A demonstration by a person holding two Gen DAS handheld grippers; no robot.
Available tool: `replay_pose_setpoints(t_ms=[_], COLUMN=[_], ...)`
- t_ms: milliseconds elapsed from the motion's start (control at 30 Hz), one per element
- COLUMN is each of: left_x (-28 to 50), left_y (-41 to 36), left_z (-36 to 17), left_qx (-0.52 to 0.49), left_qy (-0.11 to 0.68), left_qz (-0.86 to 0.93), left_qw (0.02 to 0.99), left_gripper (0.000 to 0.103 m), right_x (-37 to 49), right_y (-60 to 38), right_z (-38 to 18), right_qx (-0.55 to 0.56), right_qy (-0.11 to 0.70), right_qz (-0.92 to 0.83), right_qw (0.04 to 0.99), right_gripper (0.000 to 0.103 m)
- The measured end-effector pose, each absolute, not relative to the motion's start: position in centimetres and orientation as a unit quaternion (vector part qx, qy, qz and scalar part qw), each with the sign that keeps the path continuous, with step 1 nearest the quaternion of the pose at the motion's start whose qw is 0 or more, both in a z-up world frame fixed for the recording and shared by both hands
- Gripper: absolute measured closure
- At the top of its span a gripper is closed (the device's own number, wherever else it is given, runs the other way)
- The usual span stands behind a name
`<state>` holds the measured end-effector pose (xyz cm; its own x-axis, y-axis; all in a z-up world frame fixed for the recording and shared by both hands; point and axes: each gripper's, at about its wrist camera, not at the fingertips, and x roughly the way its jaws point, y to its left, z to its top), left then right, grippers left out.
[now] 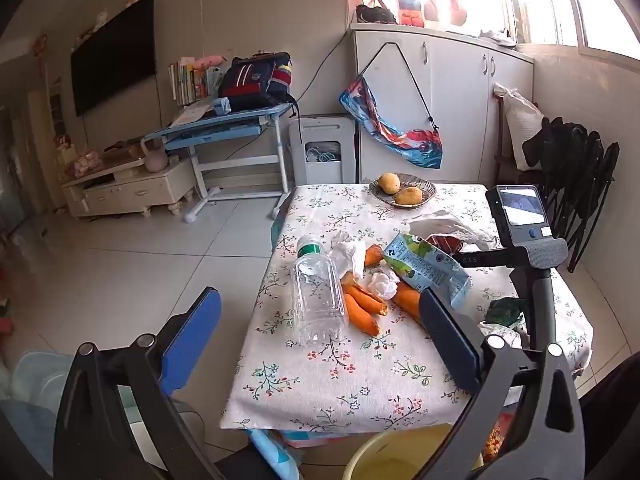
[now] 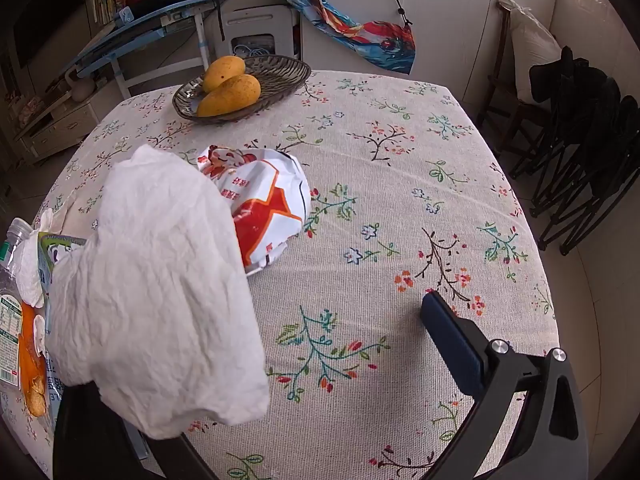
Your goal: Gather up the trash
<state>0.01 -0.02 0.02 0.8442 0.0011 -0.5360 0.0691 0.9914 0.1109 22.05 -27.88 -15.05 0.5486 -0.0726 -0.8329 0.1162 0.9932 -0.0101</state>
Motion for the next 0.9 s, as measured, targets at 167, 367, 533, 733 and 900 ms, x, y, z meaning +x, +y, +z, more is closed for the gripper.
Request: replay_pose_setpoints(t_ms=[167, 367, 533, 733, 900], left_x=[0.2, 0.8, 1.3, 1.5, 1.4], left_y=[0.4, -0.4, -0.9, -1.0, -0.8], left_z=[0.1, -0.6, -0.8, -1.1, -1.3], left_qx=[0.034, 0.038, 0.037, 0.038, 0.034], left_qy=[0.285, 0.288, 0.291, 0.298, 0.302], left_qz=[-0.028, -0.030, -0.030, -0.029, -0.029], left_qw=[0.957, 0.957, 0.955, 0.954, 0.952], left_gripper=[0.007, 0.007, 0.007, 0.007, 0.007], right_x=[22.0, 22.0, 22.0, 22.0, 22.0], right_y=[-27.9, -27.9, -27.9, -27.9, -27.9], right_z=[-15.1, -15.1, -15.0, -15.1, -15.1], right_qx=[0.023, 0.023, 0.023, 0.023, 0.023], right_qy=[0.472, 0.472, 0.472, 0.472, 0.472], right_qz=[-0.054, -0.054, -0.054, -0.054, -0.054], right_qw=[0.880, 0.880, 0.880, 0.880, 0.880], right_gripper=[0.006, 0.006, 0.006, 0.006, 0.006])
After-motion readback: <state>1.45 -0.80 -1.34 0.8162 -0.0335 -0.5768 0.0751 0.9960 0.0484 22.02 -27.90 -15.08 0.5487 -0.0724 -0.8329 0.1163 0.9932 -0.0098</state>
